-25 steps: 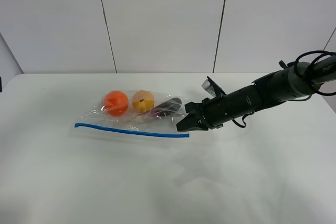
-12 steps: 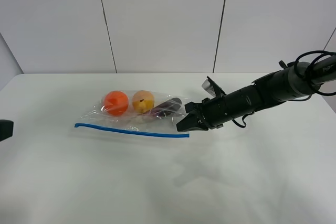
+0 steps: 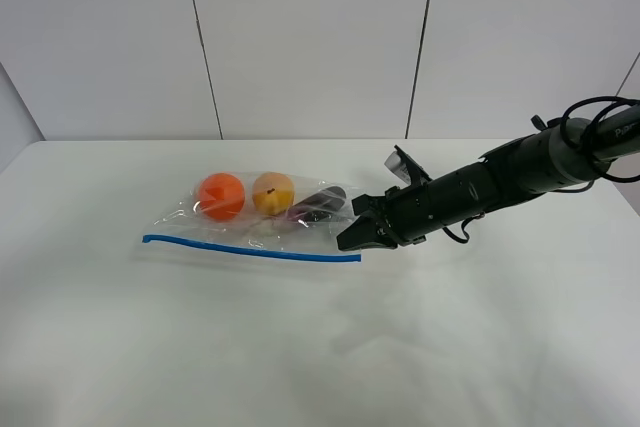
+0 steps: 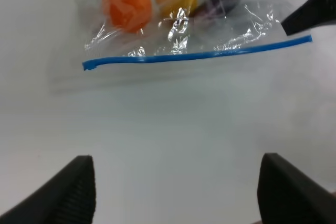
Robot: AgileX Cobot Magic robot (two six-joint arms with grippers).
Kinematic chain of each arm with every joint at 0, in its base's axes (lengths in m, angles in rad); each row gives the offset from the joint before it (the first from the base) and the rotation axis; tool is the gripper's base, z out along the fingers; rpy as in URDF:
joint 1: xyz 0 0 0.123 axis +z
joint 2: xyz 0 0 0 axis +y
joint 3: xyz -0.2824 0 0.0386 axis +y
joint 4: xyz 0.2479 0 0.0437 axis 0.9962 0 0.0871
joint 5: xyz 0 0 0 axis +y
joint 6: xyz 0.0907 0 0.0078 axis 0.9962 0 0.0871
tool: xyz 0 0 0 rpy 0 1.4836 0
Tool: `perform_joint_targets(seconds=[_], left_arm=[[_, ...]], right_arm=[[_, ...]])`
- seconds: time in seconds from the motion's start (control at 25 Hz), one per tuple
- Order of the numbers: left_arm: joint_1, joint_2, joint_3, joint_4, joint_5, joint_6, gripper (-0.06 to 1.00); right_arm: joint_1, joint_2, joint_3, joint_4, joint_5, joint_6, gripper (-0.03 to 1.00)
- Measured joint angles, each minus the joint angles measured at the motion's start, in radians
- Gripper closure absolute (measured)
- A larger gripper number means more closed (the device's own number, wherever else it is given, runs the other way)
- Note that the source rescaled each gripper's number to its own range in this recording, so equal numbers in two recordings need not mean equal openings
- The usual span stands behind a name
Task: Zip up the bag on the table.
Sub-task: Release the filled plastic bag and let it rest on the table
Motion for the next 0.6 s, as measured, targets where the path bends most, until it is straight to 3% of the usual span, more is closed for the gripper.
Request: perform_joint_targets(seconds=[0.6], left_arm=[[0.0, -0.116, 0.056, 0.006, 0.012, -0.051, 0.16]], right_arm=[[0.0, 0.0, 0.0, -0.004, 0.0, 0.0, 0.97]])
